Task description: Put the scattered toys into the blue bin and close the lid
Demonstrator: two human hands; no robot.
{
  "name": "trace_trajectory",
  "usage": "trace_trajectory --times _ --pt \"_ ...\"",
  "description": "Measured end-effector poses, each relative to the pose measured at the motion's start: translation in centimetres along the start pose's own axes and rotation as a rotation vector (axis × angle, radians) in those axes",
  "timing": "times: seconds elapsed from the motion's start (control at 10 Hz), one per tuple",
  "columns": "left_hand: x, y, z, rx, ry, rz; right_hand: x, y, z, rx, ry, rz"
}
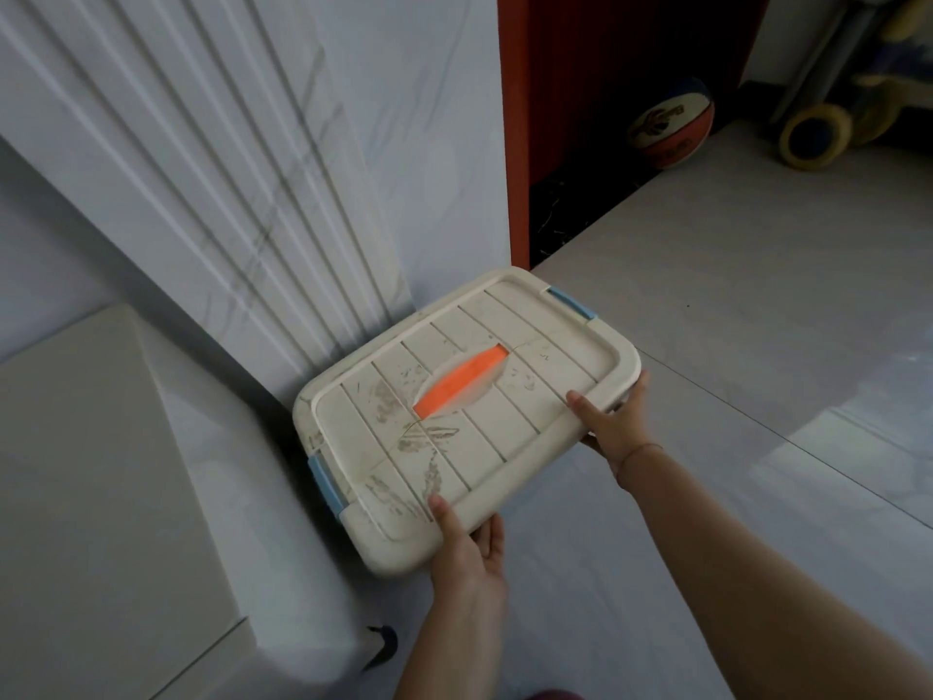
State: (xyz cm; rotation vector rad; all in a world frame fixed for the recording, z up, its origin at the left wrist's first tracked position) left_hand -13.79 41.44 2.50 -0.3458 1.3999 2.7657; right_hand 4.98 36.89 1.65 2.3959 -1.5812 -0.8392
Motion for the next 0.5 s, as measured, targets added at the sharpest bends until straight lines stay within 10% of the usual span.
trace_trajectory --times 0.5 --pt "-0.8 1.8 -0.4 0.002 -0.053 -0.074 5.4 11.5 -6.5 -0.066 0.322 0.109"
Point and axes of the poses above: each hand's wrist, its own y-axis away from the middle knuckle, its own x-axis out of the back of the hand, z = x × y, the point moved 1 cm from there along -y, towards the middle knuckle, and after that the axes turned 14 degrees about -y, right-handed, at the moved point
